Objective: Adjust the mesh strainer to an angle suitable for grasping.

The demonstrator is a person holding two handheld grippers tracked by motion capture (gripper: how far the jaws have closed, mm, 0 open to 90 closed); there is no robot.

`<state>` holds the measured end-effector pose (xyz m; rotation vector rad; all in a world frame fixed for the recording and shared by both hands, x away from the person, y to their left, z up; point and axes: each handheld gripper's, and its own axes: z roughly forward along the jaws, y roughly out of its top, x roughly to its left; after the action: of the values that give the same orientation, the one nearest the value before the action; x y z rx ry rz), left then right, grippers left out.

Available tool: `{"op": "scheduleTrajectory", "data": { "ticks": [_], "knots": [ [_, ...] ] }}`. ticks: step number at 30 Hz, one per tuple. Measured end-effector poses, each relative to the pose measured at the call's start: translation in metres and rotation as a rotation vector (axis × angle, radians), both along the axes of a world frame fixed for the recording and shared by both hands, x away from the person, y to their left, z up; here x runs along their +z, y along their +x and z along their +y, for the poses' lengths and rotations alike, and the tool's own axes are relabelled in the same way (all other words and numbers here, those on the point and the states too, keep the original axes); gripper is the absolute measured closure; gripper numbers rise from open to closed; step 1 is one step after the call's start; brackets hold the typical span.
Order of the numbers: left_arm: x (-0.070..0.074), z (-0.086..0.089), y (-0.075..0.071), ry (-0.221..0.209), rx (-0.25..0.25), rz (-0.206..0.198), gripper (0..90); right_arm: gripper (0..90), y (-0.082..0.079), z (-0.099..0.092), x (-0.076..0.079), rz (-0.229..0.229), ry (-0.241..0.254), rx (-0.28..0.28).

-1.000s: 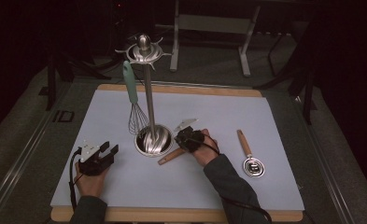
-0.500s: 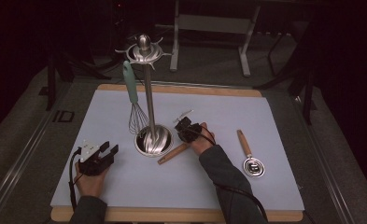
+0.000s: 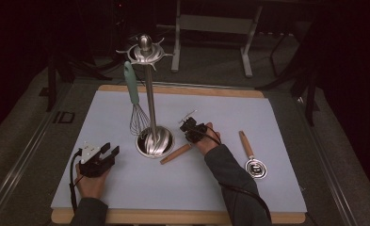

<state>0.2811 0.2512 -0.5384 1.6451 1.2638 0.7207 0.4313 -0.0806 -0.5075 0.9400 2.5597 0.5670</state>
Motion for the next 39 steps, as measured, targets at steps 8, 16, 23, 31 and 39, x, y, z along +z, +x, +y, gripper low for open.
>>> {"op": "scheduleTrajectory", "data": {
  "ticks": [8, 16, 23, 31, 39],
  "knots": [
    [0.000, 0.000, 0.000, 0.001, 0.000, 0.000, 57.8, 90.0, 0.001, -0.033, 0.002, 0.016, 0.004, -0.048],
    [0.000, 0.000, 0.000, 0.003, 0.000, -0.002, 57.6, 90.0, -0.013, -0.066, 0.005, 0.022, 0.011, -0.064],
    [0.000, -0.001, 0.000, 0.007, 0.000, -0.003, 57.4, 89.8, -0.023, -0.087, 0.008, 0.034, 0.016, -0.074],
    [0.000, -0.001, 0.000, 0.007, -0.001, -0.003, 57.4, 89.6, -0.036, -0.108, 0.015, 0.050, 0.061, -0.075],
    [0.000, -0.001, 0.000, 0.008, 0.000, -0.004, 57.3, 89.6, -0.054, -0.116, 0.024, 0.062, 0.086, -0.063]
  ]
}}
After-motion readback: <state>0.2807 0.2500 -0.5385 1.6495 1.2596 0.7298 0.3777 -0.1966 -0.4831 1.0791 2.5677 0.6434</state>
